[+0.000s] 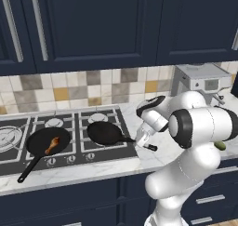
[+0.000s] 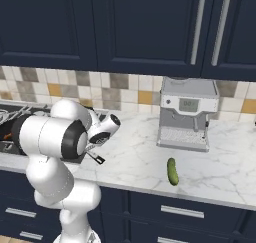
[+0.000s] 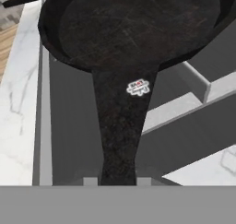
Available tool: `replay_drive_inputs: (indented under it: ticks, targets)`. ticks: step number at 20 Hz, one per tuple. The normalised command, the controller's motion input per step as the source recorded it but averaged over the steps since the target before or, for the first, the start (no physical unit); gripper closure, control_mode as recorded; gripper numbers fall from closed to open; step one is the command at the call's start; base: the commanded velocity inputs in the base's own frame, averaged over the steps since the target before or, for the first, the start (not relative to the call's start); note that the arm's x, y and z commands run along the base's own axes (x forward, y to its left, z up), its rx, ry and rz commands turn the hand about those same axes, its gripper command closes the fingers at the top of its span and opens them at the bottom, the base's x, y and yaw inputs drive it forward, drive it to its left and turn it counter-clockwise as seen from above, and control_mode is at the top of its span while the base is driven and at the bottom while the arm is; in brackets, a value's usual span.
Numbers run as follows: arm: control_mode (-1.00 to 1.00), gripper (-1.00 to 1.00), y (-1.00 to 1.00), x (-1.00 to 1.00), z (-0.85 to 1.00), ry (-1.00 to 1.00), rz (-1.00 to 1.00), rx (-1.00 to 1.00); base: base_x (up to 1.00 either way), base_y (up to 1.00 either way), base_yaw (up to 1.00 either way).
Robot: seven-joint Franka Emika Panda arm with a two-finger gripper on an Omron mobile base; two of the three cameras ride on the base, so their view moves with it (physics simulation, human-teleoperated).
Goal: Place both pans onto different burners. Then place the cucumber and the chicken drumstick on different pans.
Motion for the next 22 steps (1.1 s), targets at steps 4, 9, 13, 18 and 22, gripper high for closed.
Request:
replay_drive_inputs:
  ticks: [4,9,13,18,22]
  targets:
    - [-1.00,1.00,0.15,0.01,0.00,0.00,0.00,0.00,0.00,0.00,0.00]
    - [-1.00,-1.00,0.02,0.00,0.00,0.00,0.00,0.00,0.00,0.00,0.00]
    - [-1.00,-1.00,-0.01,-0.02,0.00,0.00,0.00,0.00,0.00,0.00,0.00]
    - [-1.00,-1.00,-0.05,0.00,0.16,0.00,0.00,0.00,0.00,0.00,0.00]
    - [-1.00,-1.00,0.00,-0.05,0.57,-0.04,0.00,0.00,0.00,0.00,0.00]
